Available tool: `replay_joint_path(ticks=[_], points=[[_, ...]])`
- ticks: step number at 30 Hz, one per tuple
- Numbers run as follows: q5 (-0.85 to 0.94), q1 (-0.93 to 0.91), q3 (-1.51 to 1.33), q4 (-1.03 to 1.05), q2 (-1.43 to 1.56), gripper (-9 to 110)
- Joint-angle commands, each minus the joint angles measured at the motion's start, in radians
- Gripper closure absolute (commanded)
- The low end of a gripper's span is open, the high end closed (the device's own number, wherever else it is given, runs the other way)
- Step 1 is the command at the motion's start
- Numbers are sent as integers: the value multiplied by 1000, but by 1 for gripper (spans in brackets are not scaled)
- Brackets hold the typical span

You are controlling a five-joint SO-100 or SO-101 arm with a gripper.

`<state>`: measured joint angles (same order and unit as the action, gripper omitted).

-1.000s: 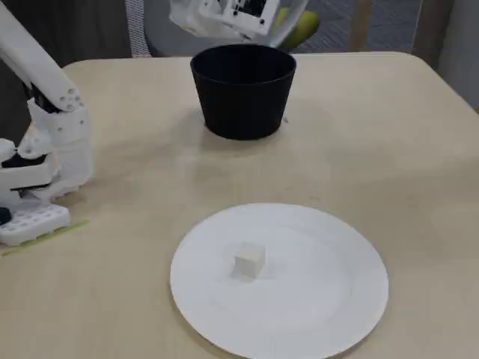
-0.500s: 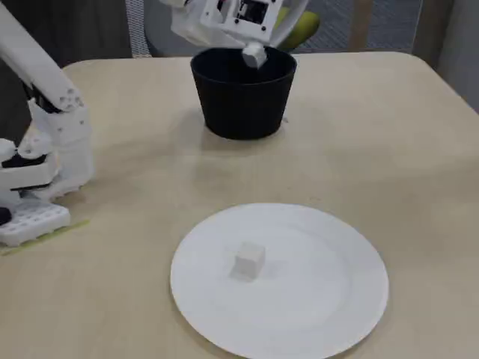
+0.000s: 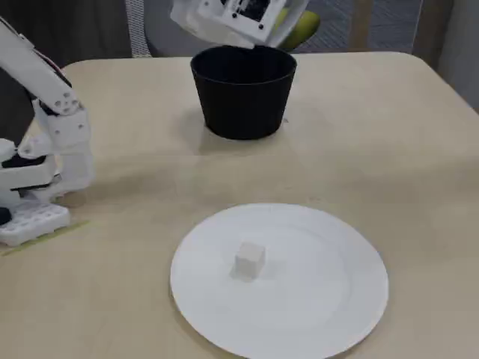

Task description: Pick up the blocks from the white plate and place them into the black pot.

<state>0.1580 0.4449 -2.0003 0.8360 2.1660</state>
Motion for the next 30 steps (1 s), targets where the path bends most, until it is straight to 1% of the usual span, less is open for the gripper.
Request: replay_joint_path(ticks=[1,4,6,9,13,15,21,29,30], points=[[-67,-213,179,225,48,104],[-141,-410,219,348,43,104],[-172,-509,219,405,17,104],[-186,-606,229,485,-84,104],[-152,-687,244,540,-245,104],[-129,-719,242,526,-293,104],[-100,-807,161,334,-322,104],[-94,-928,175,235,-442,104],[-95,-937,187,242,-459,102]])
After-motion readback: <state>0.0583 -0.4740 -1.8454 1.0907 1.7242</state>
